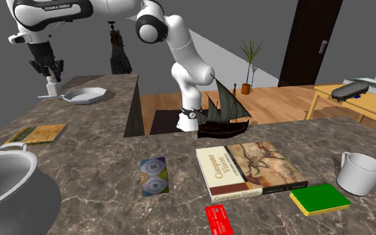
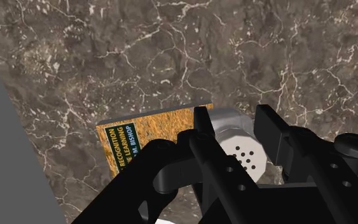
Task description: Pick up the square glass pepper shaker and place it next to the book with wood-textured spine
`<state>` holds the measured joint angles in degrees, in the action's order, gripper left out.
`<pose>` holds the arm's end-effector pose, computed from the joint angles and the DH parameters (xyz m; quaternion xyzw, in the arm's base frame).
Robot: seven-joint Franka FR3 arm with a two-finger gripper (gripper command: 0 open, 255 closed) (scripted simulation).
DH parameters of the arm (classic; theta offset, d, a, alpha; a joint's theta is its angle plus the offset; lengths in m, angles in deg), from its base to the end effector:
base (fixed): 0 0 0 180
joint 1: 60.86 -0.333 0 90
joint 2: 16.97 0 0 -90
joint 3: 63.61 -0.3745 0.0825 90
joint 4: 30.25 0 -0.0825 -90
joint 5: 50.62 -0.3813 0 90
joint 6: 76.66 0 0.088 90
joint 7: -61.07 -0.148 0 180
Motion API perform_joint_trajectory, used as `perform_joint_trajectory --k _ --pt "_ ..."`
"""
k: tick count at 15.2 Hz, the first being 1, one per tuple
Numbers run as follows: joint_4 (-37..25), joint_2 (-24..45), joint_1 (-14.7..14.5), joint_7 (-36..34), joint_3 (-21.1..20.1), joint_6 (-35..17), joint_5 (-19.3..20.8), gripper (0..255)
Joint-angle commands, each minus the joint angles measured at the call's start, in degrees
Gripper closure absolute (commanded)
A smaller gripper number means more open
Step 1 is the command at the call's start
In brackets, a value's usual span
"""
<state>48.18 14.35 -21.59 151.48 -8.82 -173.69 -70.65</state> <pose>0.1371 -0.6773 0.5082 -0.9988 0.0171 0.0459 0.0013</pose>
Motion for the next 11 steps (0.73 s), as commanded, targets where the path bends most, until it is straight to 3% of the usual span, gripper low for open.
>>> perform_joint_trajectory --k 1,11 --pt "0.86 0.45 0.14 0.29 -0.24 -1.16 -0.37 255" --pt "7.51 1.58 -1.02 0.96 -1.02 -8.2 -1.56 255"
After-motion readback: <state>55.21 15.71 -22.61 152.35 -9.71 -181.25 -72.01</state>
